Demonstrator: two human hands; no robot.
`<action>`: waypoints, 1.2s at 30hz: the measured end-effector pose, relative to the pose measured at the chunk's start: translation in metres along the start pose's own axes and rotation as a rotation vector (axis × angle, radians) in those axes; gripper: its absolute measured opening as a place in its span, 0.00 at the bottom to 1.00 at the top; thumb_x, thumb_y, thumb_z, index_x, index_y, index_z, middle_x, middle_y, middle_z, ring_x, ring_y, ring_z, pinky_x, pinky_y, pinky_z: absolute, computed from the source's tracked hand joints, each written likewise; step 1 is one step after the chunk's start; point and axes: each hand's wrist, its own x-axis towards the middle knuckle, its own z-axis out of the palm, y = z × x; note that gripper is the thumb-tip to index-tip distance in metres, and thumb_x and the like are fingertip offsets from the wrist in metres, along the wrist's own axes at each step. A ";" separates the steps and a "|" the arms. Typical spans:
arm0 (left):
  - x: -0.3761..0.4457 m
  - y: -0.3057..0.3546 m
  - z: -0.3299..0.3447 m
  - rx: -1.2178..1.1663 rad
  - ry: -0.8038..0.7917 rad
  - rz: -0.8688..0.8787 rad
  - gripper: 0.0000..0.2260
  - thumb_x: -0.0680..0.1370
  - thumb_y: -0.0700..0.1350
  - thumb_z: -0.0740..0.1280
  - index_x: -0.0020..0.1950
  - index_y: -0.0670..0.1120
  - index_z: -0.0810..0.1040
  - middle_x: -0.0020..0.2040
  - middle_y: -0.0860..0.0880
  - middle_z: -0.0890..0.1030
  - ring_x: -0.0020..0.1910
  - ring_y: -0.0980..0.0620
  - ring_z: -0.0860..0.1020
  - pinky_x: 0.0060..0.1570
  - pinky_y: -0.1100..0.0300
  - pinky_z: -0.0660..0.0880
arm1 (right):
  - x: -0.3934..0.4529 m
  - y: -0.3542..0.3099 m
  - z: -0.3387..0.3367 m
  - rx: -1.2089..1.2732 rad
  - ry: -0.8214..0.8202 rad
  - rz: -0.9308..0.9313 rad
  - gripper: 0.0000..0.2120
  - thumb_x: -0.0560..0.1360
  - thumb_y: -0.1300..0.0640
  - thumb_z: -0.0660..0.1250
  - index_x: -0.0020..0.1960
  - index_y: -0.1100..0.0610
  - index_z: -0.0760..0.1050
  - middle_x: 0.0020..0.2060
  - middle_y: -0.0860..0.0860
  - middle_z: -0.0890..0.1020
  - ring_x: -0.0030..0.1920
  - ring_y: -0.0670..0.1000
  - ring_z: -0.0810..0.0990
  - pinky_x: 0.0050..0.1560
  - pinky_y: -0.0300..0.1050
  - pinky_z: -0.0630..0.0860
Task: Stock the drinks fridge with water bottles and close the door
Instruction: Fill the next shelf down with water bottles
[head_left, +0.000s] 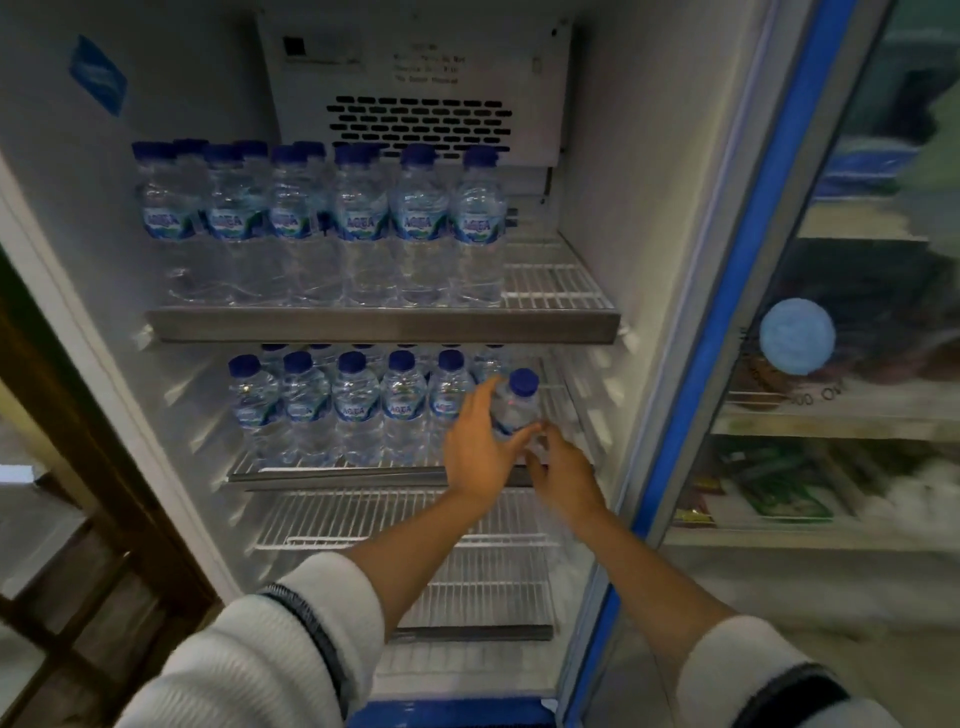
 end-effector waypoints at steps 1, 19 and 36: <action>0.000 -0.002 0.003 0.018 -0.002 -0.012 0.30 0.70 0.55 0.75 0.69 0.49 0.69 0.63 0.48 0.77 0.59 0.51 0.76 0.54 0.57 0.75 | 0.003 0.001 -0.002 0.005 -0.009 0.021 0.24 0.80 0.52 0.62 0.73 0.53 0.62 0.63 0.54 0.77 0.60 0.54 0.78 0.62 0.53 0.74; 0.025 0.001 -0.019 0.809 -0.283 0.077 0.41 0.78 0.57 0.65 0.78 0.41 0.43 0.77 0.42 0.55 0.47 0.44 0.81 0.35 0.55 0.73 | -0.001 -0.003 -0.001 -0.251 0.046 -0.026 0.18 0.81 0.49 0.58 0.67 0.56 0.68 0.52 0.57 0.82 0.49 0.55 0.81 0.45 0.45 0.75; -0.071 -0.111 -0.086 1.049 -0.491 0.111 0.55 0.60 0.39 0.77 0.79 0.43 0.46 0.79 0.42 0.53 0.78 0.42 0.48 0.74 0.41 0.43 | 0.020 -0.039 0.029 -0.101 0.044 0.165 0.28 0.71 0.43 0.72 0.67 0.51 0.69 0.61 0.50 0.79 0.59 0.55 0.79 0.58 0.49 0.74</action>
